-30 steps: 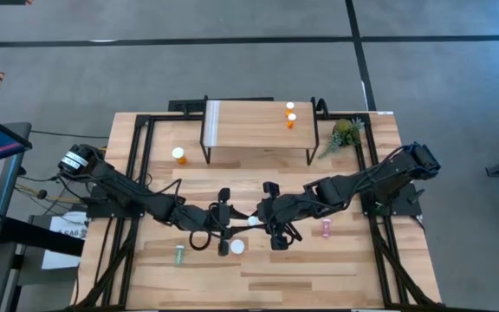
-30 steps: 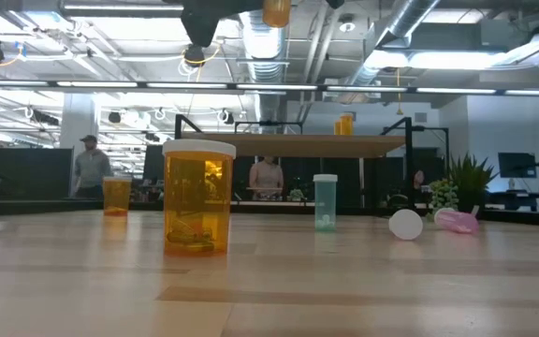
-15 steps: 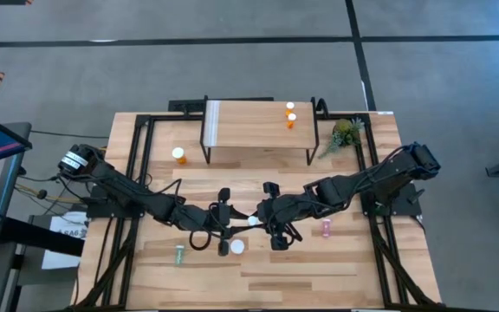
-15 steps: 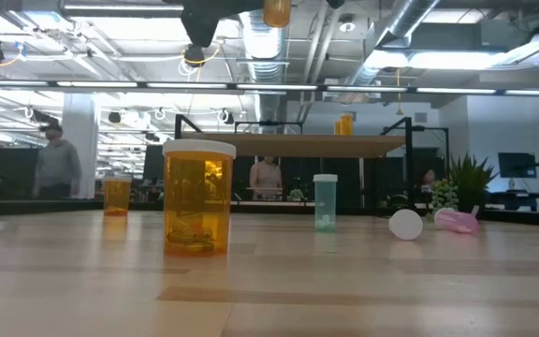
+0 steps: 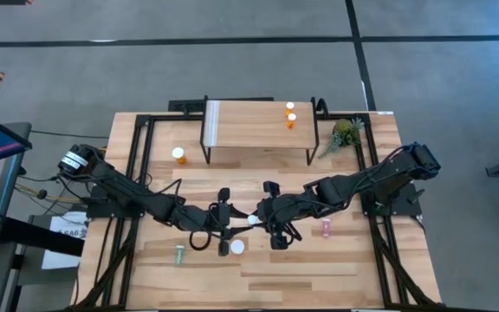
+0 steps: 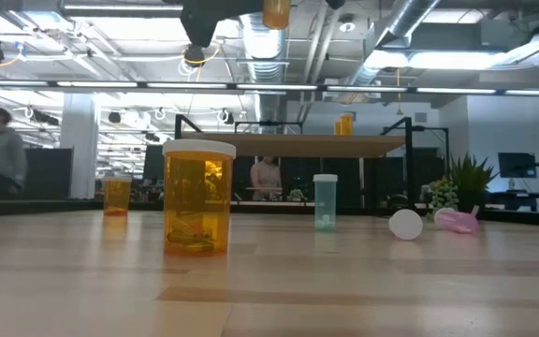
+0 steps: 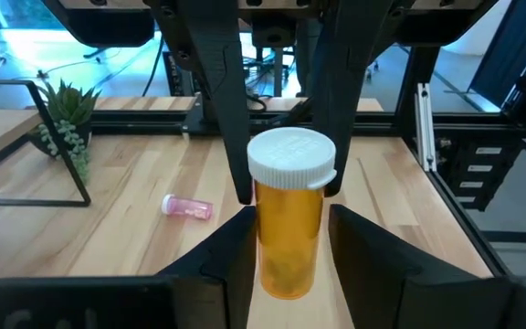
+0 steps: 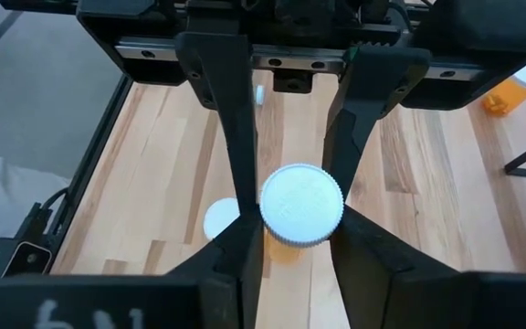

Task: Pick and place medicine bottles onto shelf by color
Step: Put the small orange pill bottle on the shelf aligned with the small orange pill bottles

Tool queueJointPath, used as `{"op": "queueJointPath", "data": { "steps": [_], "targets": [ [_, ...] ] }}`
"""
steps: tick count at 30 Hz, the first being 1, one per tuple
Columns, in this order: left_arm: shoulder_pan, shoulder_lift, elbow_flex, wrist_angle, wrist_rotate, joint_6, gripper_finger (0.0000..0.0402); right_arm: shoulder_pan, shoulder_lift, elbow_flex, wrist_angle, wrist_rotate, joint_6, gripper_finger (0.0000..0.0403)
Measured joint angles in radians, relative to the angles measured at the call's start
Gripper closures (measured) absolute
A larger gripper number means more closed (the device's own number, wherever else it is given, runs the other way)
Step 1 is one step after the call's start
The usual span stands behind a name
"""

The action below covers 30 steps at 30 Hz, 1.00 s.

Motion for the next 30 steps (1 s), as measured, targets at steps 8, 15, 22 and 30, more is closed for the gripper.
{"op": "queueJointPath", "data": {
  "steps": [8, 15, 22, 30],
  "targets": [
    [0.0, 0.0, 0.0, -0.009, 0.0, -0.013, 0.0258, -0.001, 0.0, 0.0, -0.003, 0.001, 0.0, 0.0271],
    [0.0, 0.0, 0.0, -0.031, -0.037, -0.025, 0.0234, -0.001, 0.0, 0.0, -0.012, 0.002, 0.0, 0.027],
    [0.0, -0.004, 0.0, -0.077, -0.08, -0.028, 0.02, -0.001, 0.0, 0.0, -0.015, 0.002, -0.001, 0.0272],
    [-0.042, -0.095, 0.0, -0.226, -0.214, -0.016, 0.018, -0.016, -0.001, 0.0, -0.054, 0.002, 0.013, 0.0271]
  ]
}}
